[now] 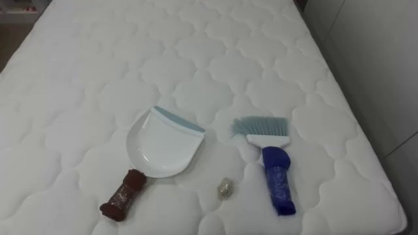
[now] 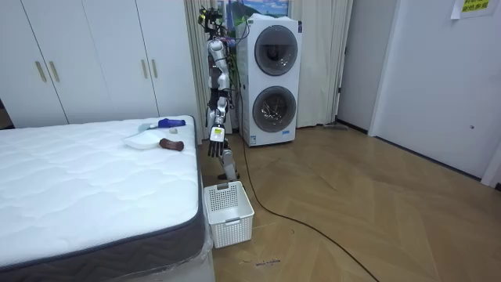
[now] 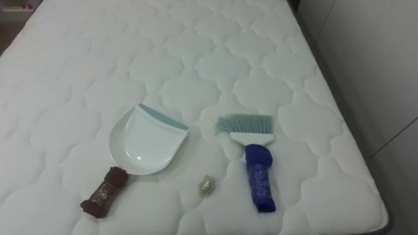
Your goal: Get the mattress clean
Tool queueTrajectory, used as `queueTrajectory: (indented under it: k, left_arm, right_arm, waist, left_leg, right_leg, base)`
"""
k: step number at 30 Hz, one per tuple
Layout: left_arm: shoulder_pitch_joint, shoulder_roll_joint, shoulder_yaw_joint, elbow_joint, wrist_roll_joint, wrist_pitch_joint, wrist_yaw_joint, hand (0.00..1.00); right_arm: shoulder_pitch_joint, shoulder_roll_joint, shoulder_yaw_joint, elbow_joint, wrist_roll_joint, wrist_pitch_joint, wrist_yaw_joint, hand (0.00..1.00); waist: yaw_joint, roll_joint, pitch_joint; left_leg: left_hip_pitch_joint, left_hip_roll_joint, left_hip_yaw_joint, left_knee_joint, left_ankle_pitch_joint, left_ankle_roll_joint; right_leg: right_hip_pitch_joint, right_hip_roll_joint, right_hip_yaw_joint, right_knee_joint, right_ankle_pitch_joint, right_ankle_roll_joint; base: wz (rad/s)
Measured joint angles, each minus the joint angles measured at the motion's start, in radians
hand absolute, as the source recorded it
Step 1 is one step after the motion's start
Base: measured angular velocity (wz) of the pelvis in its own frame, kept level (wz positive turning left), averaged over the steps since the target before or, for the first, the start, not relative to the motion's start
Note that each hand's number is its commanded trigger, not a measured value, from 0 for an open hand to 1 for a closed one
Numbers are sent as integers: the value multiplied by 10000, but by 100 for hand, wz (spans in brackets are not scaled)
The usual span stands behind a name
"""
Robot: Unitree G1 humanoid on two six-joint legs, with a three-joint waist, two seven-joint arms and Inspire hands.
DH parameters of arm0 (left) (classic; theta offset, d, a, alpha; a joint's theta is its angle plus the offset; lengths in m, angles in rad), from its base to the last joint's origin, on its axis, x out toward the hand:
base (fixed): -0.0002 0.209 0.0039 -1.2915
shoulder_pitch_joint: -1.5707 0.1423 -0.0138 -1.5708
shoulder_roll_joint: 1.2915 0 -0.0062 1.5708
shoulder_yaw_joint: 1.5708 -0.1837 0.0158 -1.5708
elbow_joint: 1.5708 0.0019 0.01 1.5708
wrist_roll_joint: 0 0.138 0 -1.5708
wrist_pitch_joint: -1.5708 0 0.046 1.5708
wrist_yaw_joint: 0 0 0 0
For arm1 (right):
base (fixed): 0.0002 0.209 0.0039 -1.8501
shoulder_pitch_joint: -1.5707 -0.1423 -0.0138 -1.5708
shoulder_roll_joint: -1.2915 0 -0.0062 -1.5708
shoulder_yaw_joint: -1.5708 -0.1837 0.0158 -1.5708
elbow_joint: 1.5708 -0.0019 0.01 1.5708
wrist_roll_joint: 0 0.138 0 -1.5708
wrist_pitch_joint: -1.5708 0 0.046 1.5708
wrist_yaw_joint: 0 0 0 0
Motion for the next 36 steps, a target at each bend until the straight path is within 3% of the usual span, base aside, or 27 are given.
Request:
queueTrajectory:
  k: [13,17,23,28,31,33,36]
  left_arm:
    - [-56,0,0,-114,-2,-57,10,0]
    - [-128,36,70,-347,-147,-263,190,0]
    - [-560,56,150,-513,-1288,-910,1385,0]
    - [-549,67,793,-1936,-1795,-1371,2516,0]
    - [-553,80,1224,-3317,-2154,-1997,3555,0]
    - [-556,84,1216,-4382,-2479,-2694,4337,0]
    - [-644,88,1150,-5287,-2662,-3207,4920,0]
  right_arm:
    - [-19,-31,99,-34,-2,-6,63,0]
    - [-21,-69,42,16,-37,-180,239,0]
    - [-11,-61,101,4,-22,-330,152,0]
    - [9,-46,81,-85,-23,-539,97,0]
    - [-29,-17,71,-252,-11,-805,92,0]
    - [-35,20,79,-272,-11,-1018,102,0]
    - [-59,40,81,-351,-27,-1074,142,0]
  waist:
    - [16,-8,3]
    - [-19,-27,8]
    - [31,-57,8]
    - [56,-60,10]
    - [85,-53,4]
    - [135,-43,-27]
    - [131,-74,-53]
  left_leg:
    - [-14,-1,2,-25,0,0]
    - [-25,-1,-35,-20,0,0]
    - [10,-4,-8,-2,1,0]
    - [-2,-4,-47,3,1,0]
    - [-7,-5,-50,-6,1,0]
    - [21,-8,-52,1,3,2]
    - [26,-10,-71,22,6,3]
  right_leg:
    - [-33,2,5,-5,0,0]
    - [-64,0,6,-3,0,0]
    - [-36,1,38,0,0,0]
    - [-36,0,28,3,0,0]
    - [-67,0,30,7,0,0]
    - [-44,-4,33,15,-1,1]
    - [-46,-5,30,5,-1,1]
  base:
    - [0]
    - [0]
    - [0]
    - [0]
    - [0]
    - [0]
    - [0]
